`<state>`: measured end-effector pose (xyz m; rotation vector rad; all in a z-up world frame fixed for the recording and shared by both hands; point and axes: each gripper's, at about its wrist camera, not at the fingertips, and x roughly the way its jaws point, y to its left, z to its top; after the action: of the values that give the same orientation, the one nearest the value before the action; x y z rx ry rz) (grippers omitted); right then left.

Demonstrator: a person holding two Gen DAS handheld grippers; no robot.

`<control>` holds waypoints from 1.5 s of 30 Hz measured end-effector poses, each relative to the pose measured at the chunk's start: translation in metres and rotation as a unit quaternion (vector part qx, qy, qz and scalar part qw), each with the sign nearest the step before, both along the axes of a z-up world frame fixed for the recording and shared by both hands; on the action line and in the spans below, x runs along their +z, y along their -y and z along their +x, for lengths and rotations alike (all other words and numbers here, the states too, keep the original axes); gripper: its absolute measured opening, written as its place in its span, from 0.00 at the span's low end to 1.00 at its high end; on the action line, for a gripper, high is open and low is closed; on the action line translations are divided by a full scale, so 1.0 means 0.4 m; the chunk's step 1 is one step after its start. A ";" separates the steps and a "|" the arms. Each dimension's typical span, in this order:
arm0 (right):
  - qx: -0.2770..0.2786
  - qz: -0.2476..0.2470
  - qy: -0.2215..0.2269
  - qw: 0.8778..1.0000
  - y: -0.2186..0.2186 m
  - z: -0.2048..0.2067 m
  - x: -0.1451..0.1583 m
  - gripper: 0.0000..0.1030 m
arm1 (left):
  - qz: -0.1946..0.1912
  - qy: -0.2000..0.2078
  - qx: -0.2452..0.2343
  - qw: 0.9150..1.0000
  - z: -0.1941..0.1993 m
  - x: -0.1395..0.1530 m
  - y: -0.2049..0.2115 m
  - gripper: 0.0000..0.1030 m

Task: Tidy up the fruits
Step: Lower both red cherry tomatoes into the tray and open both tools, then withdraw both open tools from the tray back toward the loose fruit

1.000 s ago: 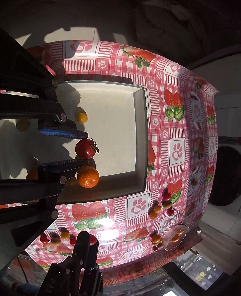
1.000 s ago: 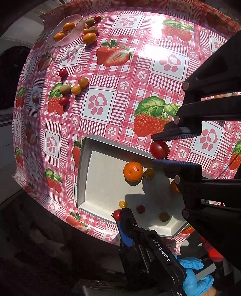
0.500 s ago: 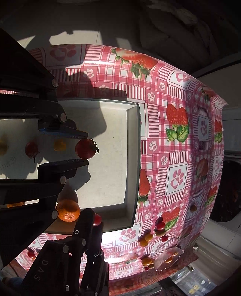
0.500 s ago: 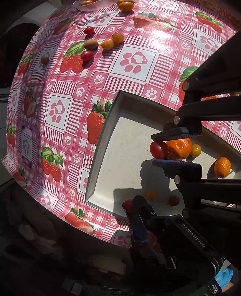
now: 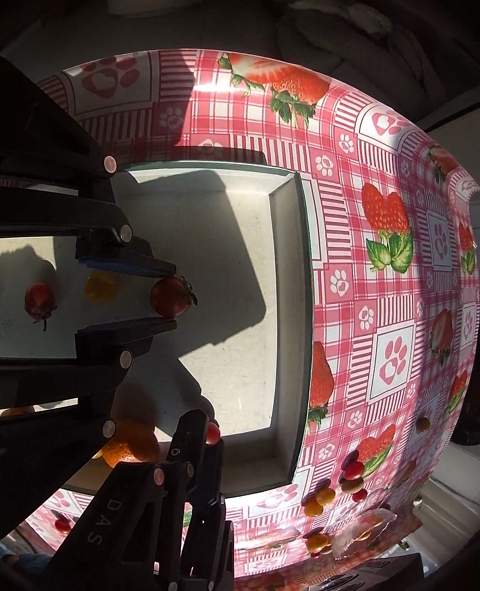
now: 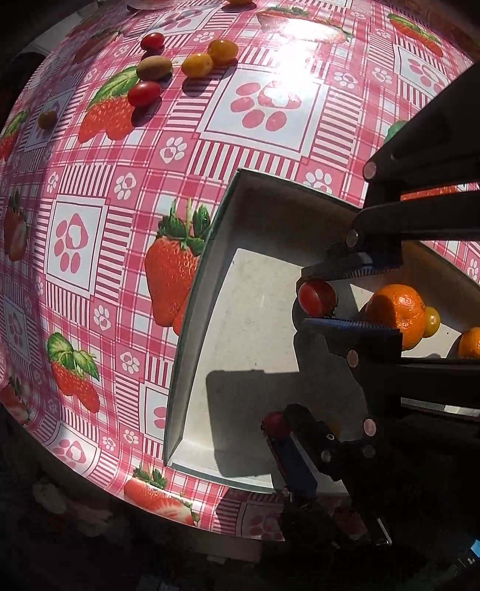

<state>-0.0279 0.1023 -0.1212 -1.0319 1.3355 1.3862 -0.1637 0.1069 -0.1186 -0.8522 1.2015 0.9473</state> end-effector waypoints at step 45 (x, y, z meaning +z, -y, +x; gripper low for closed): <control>-0.161 -0.044 0.036 0.985 0.578 0.352 0.047 0.80 | -0.010 -0.001 -0.219 0.976 0.393 0.110 0.347 0.78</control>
<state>0.1131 -0.1290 -0.1024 -0.8696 1.4486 1.0483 -0.0064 -0.0319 -0.0748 -0.5652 1.3323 0.5772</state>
